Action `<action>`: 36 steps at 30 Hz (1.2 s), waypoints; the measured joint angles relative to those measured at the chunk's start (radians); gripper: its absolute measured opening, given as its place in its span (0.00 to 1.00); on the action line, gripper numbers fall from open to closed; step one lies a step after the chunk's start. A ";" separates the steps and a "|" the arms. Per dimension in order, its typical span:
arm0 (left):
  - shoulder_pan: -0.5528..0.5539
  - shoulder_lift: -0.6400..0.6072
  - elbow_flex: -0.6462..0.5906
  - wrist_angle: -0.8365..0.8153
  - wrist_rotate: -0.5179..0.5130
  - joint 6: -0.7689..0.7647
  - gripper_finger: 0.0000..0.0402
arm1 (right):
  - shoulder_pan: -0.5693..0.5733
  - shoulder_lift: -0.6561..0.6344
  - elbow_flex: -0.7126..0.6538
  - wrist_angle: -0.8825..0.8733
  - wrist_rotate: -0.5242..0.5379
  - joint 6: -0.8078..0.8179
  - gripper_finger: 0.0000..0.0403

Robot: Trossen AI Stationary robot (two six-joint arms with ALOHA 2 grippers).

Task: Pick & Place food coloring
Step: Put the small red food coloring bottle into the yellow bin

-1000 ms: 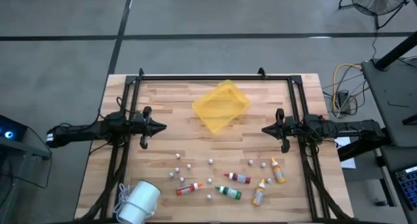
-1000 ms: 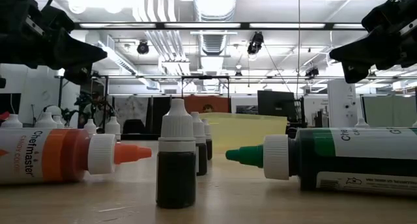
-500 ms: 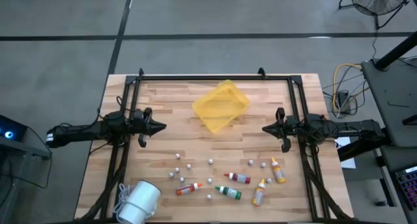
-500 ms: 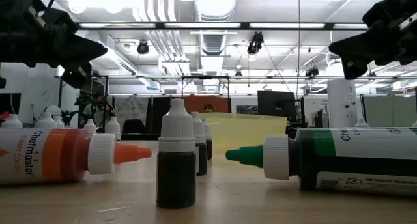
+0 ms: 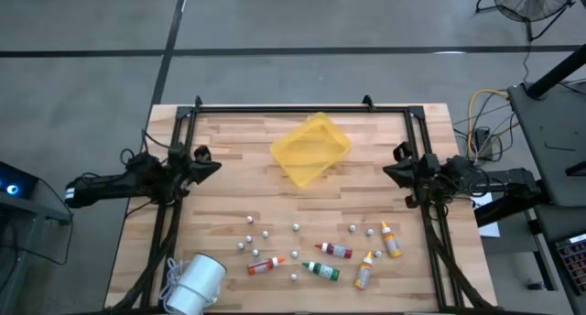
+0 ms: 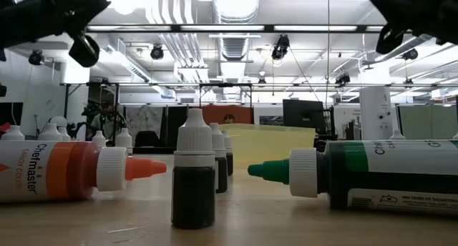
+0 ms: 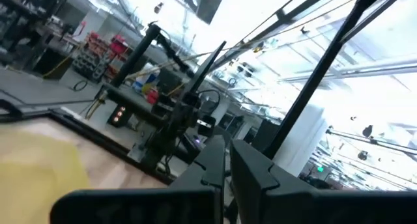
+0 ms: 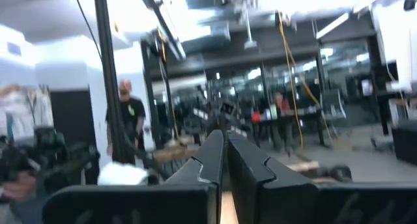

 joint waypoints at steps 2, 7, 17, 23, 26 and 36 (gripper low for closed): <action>0.000 0.000 0.014 -0.002 -0.001 0.003 0.00 | 0.000 0.000 0.000 0.023 0.025 0.001 0.03; 0.000 0.000 0.042 -0.002 -0.008 0.004 0.00 | 0.000 0.000 0.000 0.028 0.072 0.057 0.03; 0.000 0.002 0.129 0.000 -0.038 0.028 0.00 | 0.000 0.000 0.032 0.031 0.150 0.302 0.03; 0.000 0.006 0.199 0.000 -0.068 0.076 0.00 | 0.000 0.002 0.128 0.028 0.153 0.254 0.03; 0.000 0.020 0.239 -0.001 -0.069 0.130 0.00 | 0.000 0.009 0.192 0.022 0.153 0.205 0.03; 0.000 0.165 0.409 -0.101 -0.069 0.227 0.00 | 0.000 0.118 0.456 -0.215 0.150 0.096 0.03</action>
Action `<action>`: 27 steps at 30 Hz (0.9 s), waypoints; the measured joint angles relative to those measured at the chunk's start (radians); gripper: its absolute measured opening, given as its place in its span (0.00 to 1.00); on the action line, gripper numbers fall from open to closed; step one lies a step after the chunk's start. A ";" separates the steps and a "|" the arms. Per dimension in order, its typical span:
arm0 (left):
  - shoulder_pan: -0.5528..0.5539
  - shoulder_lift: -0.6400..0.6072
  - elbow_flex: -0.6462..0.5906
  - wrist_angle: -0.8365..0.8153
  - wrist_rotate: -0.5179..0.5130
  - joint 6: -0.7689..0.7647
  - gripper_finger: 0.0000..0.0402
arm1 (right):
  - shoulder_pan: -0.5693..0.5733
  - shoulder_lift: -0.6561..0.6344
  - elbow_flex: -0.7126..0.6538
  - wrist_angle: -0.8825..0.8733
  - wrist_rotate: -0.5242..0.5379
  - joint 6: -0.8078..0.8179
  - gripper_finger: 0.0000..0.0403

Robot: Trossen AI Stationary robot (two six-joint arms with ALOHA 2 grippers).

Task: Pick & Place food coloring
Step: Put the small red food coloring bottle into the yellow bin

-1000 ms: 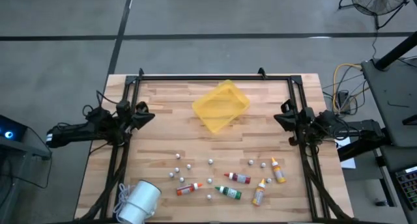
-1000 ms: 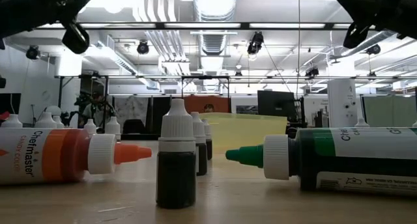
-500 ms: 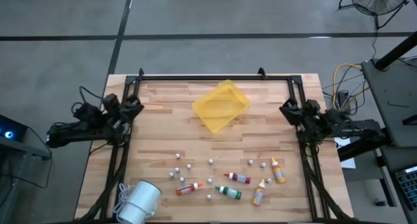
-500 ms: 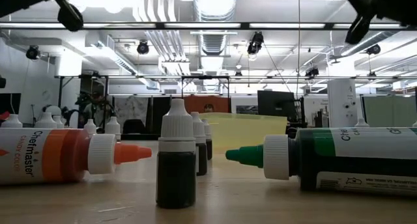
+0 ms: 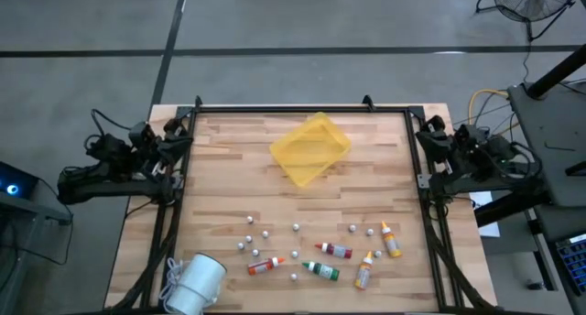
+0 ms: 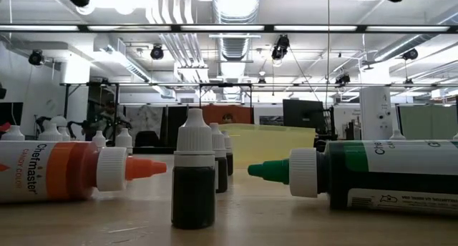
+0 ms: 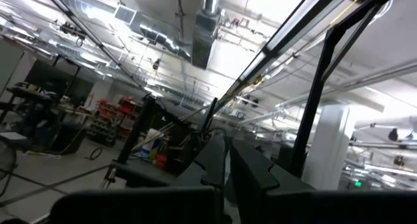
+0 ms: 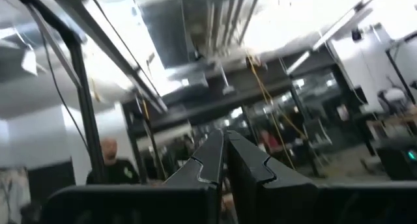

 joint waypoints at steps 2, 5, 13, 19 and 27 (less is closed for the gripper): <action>0.000 0.038 0.040 -0.025 0.003 0.010 0.00 | 0.000 0.046 0.056 -0.039 0.000 0.000 0.03; 0.000 0.097 0.112 -0.091 0.009 0.034 0.00 | 0.000 0.125 0.133 -0.066 -0.005 -0.022 0.03; 0.000 0.251 0.325 -0.314 0.028 0.139 0.00 | 0.000 0.343 0.311 -0.088 -0.095 -0.249 0.03; 0.000 0.324 0.412 -0.335 0.034 0.215 0.00 | 0.000 0.468 0.411 -0.095 -0.098 -0.303 0.03; 0.000 0.335 0.419 -0.337 0.033 0.216 0.00 | 0.000 0.544 0.528 -0.263 -0.097 -0.299 0.03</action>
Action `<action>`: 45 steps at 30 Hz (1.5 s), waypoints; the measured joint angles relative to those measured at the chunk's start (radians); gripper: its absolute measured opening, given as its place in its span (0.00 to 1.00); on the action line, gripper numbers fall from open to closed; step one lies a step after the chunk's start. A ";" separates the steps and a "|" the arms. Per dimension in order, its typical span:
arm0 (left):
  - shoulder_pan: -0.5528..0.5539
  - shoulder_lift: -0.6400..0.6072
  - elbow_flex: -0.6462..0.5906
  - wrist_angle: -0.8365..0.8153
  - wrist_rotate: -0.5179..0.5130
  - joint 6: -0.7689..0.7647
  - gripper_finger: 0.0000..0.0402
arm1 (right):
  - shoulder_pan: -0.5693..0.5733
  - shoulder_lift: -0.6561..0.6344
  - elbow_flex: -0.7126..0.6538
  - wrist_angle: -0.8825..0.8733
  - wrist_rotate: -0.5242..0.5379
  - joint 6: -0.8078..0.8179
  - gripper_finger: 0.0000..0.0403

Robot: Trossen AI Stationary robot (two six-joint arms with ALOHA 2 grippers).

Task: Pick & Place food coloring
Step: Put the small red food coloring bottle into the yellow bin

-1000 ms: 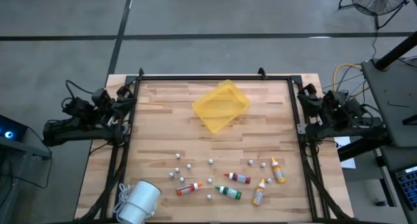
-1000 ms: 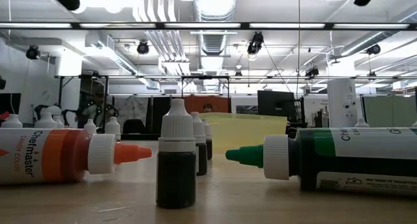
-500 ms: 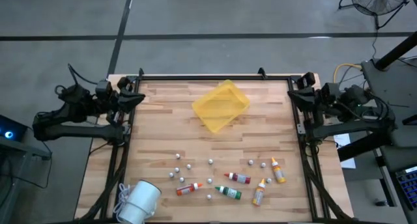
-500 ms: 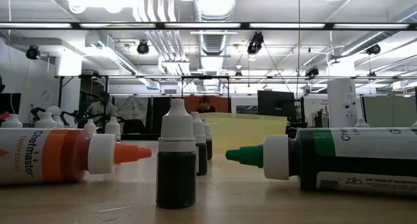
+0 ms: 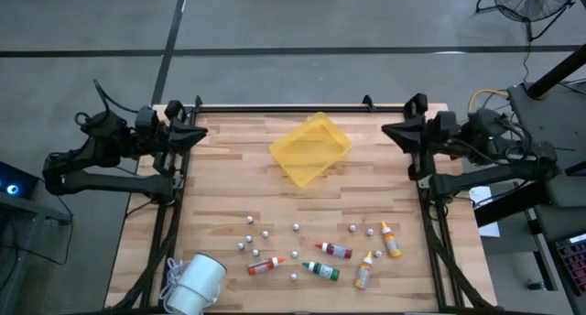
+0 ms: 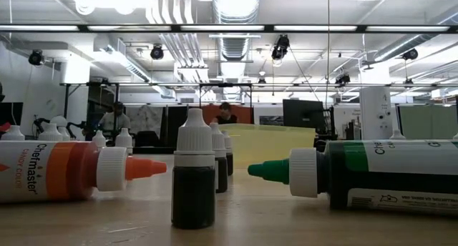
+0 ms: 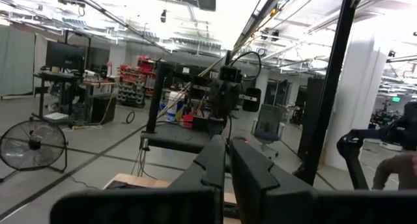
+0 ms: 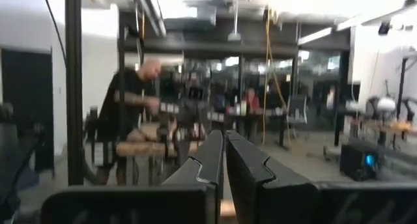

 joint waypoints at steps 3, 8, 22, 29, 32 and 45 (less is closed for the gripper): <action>0.000 0.000 -0.001 -0.001 0.000 0.001 0.00 | 0.000 0.011 0.032 -0.082 0.000 0.032 0.03; 0.000 -0.008 -0.002 -0.055 0.003 -0.001 0.00 | 0.000 0.011 0.060 -0.191 0.002 0.052 0.03; -0.001 -0.044 -0.112 -0.052 0.026 0.024 0.00 | 0.000 0.000 -0.021 -0.192 0.001 0.098 0.03; 0.000 -0.139 -0.269 0.038 0.037 0.018 0.00 | 0.000 -0.001 -0.028 -0.190 0.000 0.131 0.03; 0.000 -0.185 -0.345 0.077 0.037 0.015 0.00 | 0.000 -0.002 -0.036 -0.190 -0.010 0.144 0.03; 0.000 -0.394 -0.631 0.160 0.039 -0.010 0.00 | 0.000 0.000 -0.054 -0.191 -0.008 0.203 0.03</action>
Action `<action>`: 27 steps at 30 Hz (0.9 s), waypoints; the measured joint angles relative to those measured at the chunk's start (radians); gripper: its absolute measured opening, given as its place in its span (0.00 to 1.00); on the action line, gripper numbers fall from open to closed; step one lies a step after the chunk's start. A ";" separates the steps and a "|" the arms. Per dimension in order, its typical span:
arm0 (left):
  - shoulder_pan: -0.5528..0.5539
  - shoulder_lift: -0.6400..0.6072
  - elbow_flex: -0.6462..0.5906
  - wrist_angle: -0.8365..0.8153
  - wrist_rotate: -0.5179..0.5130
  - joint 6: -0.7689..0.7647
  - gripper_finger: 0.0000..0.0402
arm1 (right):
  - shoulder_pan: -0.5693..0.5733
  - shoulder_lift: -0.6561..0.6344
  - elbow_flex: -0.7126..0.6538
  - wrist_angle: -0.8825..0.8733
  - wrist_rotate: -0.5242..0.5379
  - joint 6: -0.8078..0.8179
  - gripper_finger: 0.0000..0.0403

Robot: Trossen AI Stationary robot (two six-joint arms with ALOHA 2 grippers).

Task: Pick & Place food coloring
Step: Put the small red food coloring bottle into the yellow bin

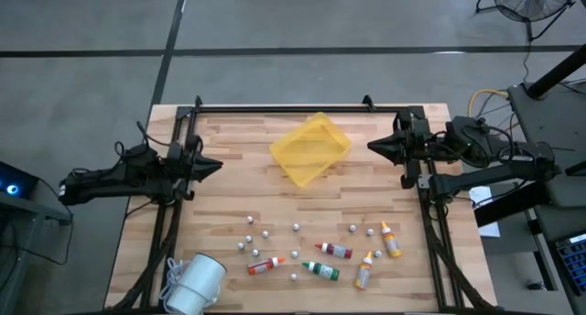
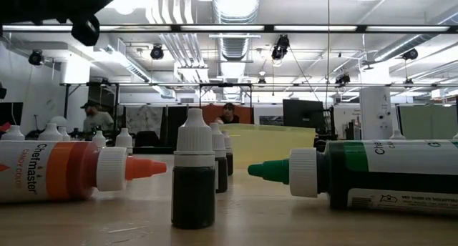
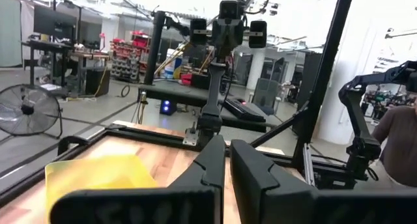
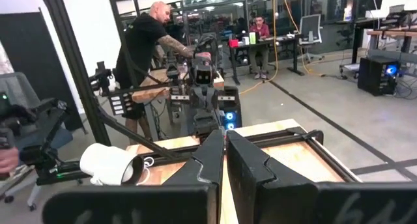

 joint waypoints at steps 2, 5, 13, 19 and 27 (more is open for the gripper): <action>0.000 -0.034 -0.028 0.004 0.000 0.014 0.00 | 0.000 0.000 0.000 0.000 0.000 0.000 0.03; 0.000 -0.072 -0.061 0.007 -0.002 0.040 0.00 | 0.000 0.000 0.000 0.000 0.000 0.000 0.03; 0.000 -0.118 -0.100 0.008 -0.010 0.040 0.00 | 0.000 0.000 0.000 0.000 0.004 0.001 0.03; 0.000 -0.118 -0.139 0.008 -0.054 0.051 0.00 | 0.000 0.000 0.000 0.000 0.035 0.001 0.03; 0.000 -0.118 -0.207 0.066 -0.061 0.030 0.00 | 0.000 0.000 0.000 0.000 0.038 0.032 0.03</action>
